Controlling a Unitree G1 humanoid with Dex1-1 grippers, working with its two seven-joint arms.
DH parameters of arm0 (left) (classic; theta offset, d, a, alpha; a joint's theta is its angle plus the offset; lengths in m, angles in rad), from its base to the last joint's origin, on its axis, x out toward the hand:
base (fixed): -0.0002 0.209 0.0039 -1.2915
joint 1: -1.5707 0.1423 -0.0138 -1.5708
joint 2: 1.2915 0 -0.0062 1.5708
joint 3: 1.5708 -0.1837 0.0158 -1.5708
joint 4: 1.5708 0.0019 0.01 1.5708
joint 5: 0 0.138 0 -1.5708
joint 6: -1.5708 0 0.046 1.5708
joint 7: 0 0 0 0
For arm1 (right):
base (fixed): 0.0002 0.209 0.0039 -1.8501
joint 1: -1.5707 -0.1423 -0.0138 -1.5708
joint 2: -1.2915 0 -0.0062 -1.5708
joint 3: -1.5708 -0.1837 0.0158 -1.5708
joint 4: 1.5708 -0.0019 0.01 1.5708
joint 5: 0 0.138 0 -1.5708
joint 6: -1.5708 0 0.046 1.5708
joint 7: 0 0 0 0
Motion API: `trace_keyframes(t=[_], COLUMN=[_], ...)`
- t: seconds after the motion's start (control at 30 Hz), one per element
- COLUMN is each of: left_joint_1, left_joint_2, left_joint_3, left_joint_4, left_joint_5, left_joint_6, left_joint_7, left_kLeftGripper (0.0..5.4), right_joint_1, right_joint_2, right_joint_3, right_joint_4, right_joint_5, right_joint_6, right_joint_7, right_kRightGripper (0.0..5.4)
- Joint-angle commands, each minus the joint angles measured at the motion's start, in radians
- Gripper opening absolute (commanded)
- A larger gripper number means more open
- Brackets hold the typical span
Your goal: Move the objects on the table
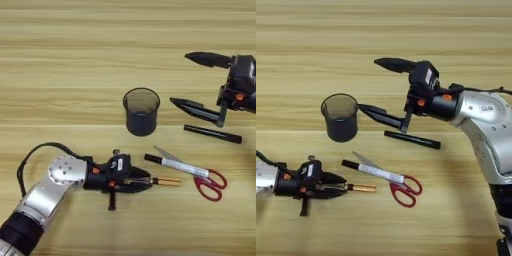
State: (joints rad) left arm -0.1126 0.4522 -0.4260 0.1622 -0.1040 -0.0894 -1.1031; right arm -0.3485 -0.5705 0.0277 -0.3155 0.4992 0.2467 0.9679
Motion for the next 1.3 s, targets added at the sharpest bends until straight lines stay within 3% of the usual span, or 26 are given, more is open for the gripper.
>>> trace_keyframes(t=[0.03,0.4,0.7,1.0,1.3], left_joint_1=[0.000,-0.005,-0.002,0.036,0.045], left_joint_2=[0.011,0.011,0.044,0.079,0.044], left_joint_3=[-0.007,0.000,0.052,0.110,0.218], left_joint_4=[0.006,-0.001,-0.101,-0.153,-0.245], left_joint_5=[0.021,0.017,-0.035,-0.065,-0.178], left_joint_6=[0.014,0.008,0.023,0.022,0.027], left_joint_7=[-0.002,0.001,-0.017,-0.007,0.063], left_kLeftGripper=[1.64,2.70,3.55,4.46,5.30], right_joint_1=[-0.026,-0.019,-0.016,-0.015,0.005], right_joint_2=[0.000,-0.001,-0.002,-0.001,0.004], right_joint_3=[-0.010,-0.007,-0.008,-0.009,-0.024], right_joint_4=[0.002,0.000,0.002,-0.001,0.000], right_joint_5=[0.004,0.004,0.005,0.007,0.010], right_joint_6=[-0.010,-0.013,-0.018,-0.019,-0.027], right_joint_7=[0.006,0.010,0.011,0.008,-0.003], right_kRightGripper=[5.40,5.40,5.40,5.40,5.40])
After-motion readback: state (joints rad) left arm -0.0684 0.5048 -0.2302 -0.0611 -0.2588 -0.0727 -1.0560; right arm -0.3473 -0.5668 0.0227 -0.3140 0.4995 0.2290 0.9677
